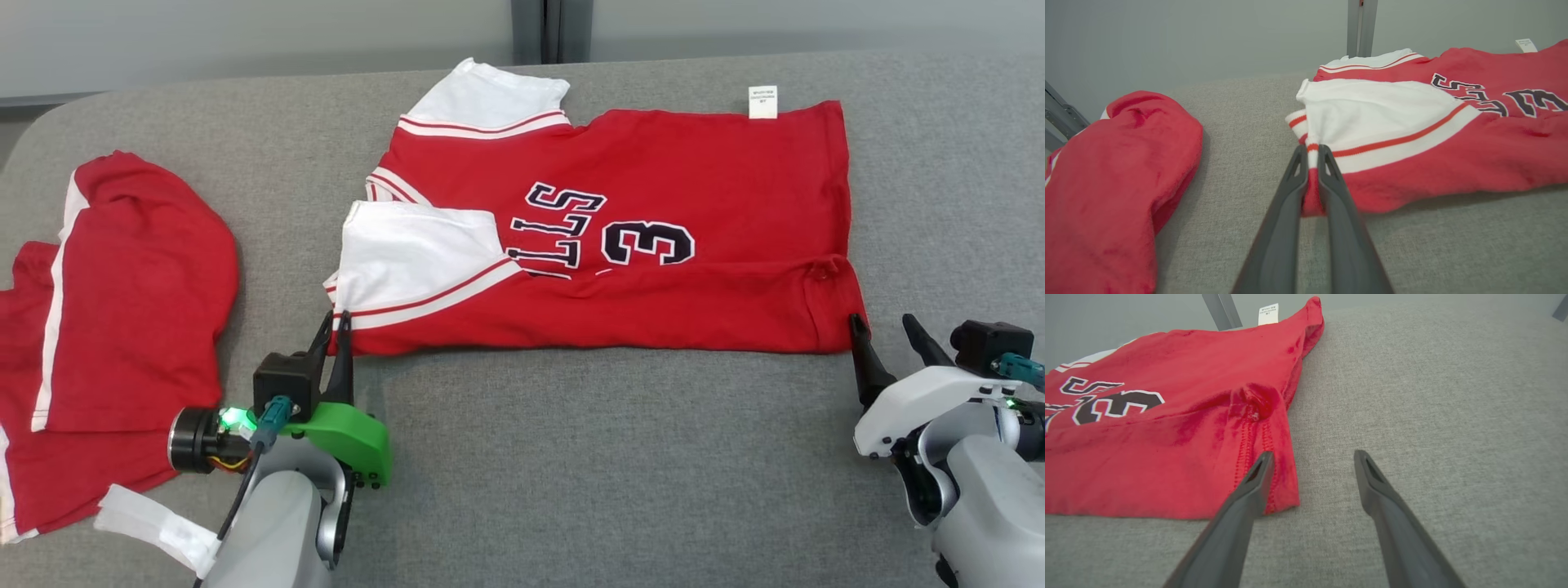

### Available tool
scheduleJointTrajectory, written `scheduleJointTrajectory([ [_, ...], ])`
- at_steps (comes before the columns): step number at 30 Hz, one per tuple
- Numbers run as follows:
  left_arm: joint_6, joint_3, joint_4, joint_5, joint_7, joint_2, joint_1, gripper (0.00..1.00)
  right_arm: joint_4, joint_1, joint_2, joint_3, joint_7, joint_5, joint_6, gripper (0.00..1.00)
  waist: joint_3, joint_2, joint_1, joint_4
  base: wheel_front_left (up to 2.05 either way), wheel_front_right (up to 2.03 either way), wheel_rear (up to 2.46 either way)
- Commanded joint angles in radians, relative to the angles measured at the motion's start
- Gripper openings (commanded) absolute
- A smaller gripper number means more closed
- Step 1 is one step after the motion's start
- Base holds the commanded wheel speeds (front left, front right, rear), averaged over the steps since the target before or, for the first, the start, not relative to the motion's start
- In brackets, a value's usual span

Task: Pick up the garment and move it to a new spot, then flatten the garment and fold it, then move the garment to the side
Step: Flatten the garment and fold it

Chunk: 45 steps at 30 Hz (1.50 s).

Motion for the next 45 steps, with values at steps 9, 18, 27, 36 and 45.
scheduleJointTrajectory([
  [9,-0.015,-0.051,0.016,-0.007,-0.003,-0.004,0.004,0.0,0.05,-0.03,0.217,0.072,-0.003,0.082,-0.001,1.0,0.01,0.0,0.0,0.02,0.0,0.0,0.0],
  [18,-0.002,-0.084,0.045,-0.02,-0.002,-0.006,-0.021,0.0,0.159,-0.074,0.18,0.157,0.001,0.109,0.0,0.0,0.01,0.0,0.0,0.03,0.0,0.0,0.0],
  [27,-0.004,-0.065,0.095,-0.068,-0.002,-0.006,0.036,0.0,0.114,-0.03,0.07,0.171,-0.001,0.139,-0.001,0.0,-0.081,0.0,0.0,0.019,0.0,0.0,0.0],
  [36,-0.009,-0.058,0.068,-0.104,-0.002,-0.006,0.132,0.0,0.075,0.054,-0.024,0.192,0.006,0.181,-0.001,0.0,-0.16,0.0,0.0,-0.004,0.0,0.0,0.0],
  [45,-0.007,-0.078,-0.029,-0.119,0.003,0.001,0.218,0.0,-0.061,0.149,-0.103,0.192,0.066,0.254,-0.001,0.0,-0.173,0.0,0.0,-0.028,0.0,0.0,0.0],
])
